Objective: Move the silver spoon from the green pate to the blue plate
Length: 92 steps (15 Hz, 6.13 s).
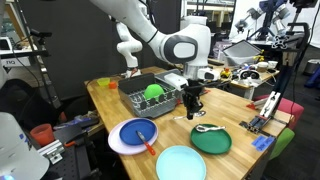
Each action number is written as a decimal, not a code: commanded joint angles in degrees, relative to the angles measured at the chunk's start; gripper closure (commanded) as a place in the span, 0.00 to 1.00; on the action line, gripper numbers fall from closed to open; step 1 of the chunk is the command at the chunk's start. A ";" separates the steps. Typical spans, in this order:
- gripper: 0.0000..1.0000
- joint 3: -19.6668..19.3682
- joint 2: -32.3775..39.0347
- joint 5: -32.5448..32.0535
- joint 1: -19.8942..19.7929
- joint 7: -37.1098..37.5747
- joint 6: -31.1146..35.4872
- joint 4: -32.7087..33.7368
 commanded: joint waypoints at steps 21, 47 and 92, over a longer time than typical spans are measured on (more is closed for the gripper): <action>0.99 2.47 -13.54 -15.23 2.33 -20.80 7.59 -23.92; 0.94 6.55 -16.28 -34.10 8.16 -32.56 6.59 -33.98; 0.00 9.96 -20.99 -38.05 12.19 -27.24 17.40 -46.10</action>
